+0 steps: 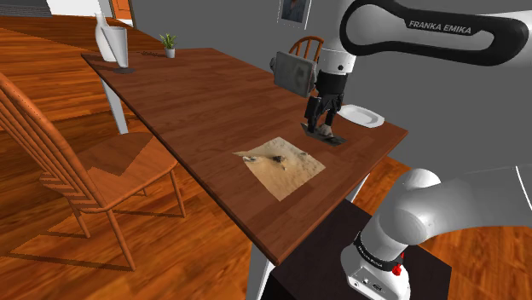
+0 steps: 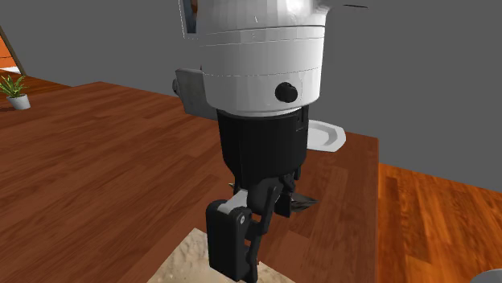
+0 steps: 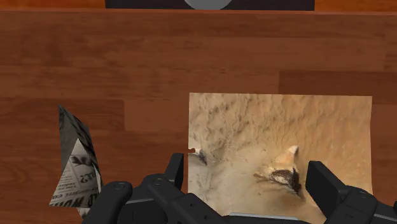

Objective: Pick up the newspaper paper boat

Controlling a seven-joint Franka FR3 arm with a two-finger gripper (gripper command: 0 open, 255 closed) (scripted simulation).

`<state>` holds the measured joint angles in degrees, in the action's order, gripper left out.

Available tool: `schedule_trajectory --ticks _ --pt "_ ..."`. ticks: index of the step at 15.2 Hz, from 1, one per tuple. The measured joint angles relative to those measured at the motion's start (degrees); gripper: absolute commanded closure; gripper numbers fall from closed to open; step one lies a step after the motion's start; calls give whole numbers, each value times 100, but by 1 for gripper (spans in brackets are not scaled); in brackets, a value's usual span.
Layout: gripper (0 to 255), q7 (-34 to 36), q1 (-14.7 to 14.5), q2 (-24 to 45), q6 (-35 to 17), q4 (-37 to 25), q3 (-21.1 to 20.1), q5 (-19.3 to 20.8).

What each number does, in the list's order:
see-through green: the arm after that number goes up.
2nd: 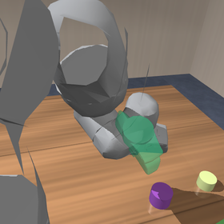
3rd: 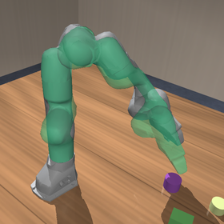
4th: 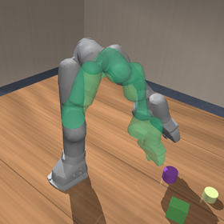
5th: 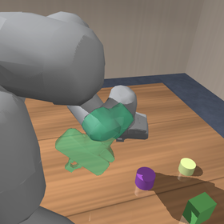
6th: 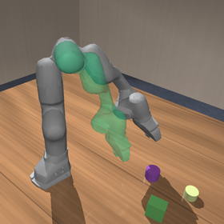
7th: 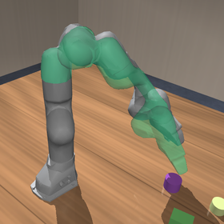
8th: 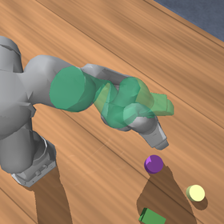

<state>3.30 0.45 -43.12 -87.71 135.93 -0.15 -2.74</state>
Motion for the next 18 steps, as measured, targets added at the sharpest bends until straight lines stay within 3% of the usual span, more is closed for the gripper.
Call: schedule_trajectory --ticks 7,18 --pt "0 -585 223 286 -586 195 418 547" --pt "0 -1606 598 1493 -1938 -61 1221 1408"
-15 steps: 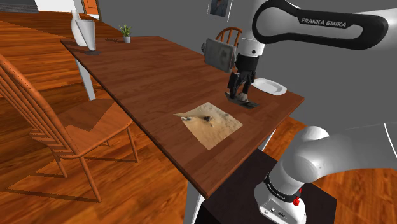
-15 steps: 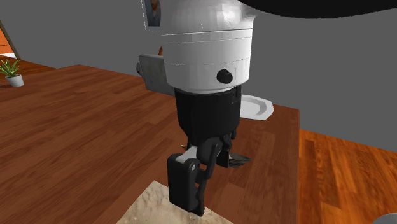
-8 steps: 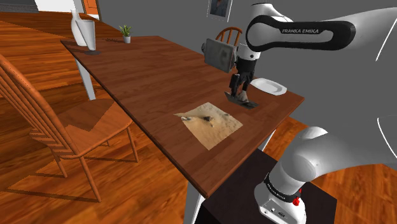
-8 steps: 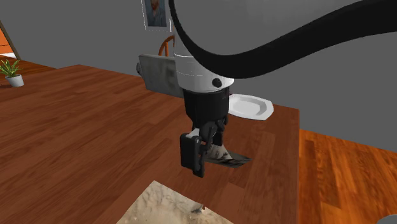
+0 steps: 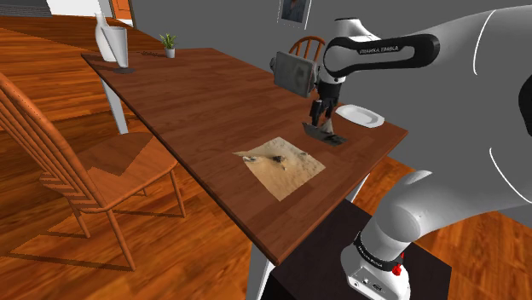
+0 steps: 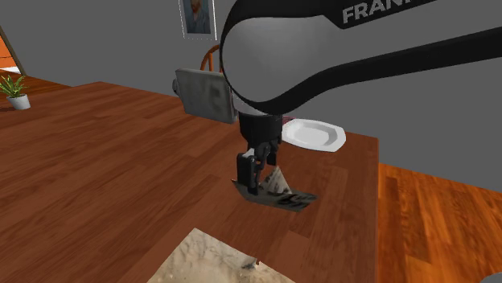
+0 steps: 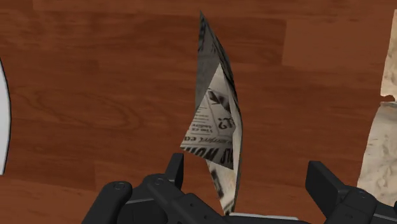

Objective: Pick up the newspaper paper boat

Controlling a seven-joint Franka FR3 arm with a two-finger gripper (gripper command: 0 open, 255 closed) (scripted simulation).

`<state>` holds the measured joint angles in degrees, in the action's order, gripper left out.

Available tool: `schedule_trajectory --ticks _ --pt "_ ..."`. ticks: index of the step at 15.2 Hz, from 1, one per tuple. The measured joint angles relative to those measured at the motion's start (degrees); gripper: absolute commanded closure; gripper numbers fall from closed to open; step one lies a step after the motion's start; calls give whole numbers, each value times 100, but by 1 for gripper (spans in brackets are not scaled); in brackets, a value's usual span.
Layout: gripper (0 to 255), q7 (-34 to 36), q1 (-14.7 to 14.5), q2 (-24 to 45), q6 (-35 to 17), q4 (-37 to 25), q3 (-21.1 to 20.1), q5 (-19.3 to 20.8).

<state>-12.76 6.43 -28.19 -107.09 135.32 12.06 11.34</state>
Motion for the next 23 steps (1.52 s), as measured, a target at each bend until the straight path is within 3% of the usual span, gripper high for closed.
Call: schedule_trajectory --ticks 7,8,18,23 --pt "0 -9 29 149 -535 372 85 69" --pt "255 -1 27 162 -575 400 86 70" --pt "255 8 24 169 -613 421 82 70" --pt "255 -15 15 97 -295 183 49 43"
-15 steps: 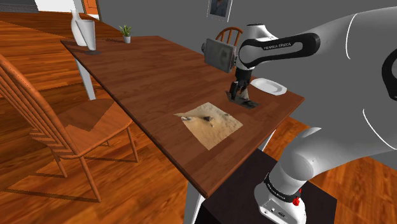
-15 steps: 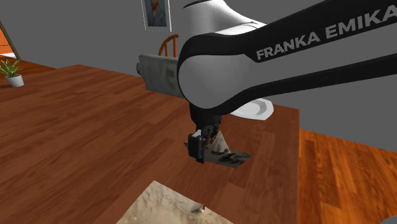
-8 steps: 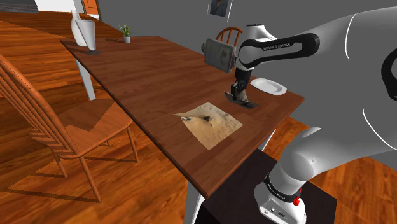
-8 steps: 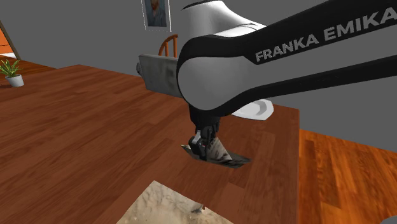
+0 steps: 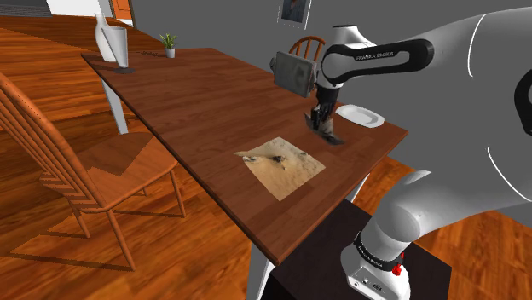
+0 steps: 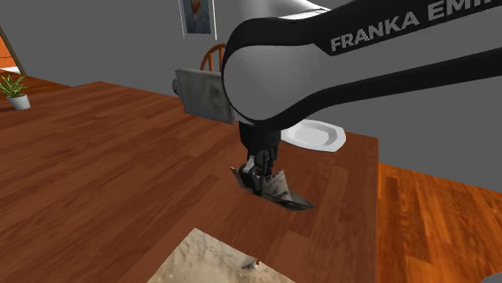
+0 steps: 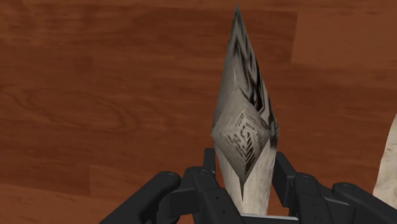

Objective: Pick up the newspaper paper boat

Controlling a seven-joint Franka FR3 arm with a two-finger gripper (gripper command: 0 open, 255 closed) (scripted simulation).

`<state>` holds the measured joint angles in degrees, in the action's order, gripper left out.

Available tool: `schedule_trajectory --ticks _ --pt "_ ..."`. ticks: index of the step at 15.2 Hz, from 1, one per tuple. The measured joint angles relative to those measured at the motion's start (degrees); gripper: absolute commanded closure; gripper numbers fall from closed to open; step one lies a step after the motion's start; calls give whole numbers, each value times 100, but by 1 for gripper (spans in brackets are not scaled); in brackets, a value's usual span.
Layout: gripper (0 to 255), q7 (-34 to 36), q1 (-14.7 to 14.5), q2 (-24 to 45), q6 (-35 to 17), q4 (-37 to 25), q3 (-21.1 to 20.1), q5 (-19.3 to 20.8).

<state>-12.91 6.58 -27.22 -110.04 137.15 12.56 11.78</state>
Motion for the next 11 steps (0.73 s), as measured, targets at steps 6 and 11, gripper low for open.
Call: schedule_trajectory --ticks 6,11 --pt "255 -48 -12 -62 468 -408 -40 -37" --pt "255 -96 -19 -66 821 -760 -61 -63"
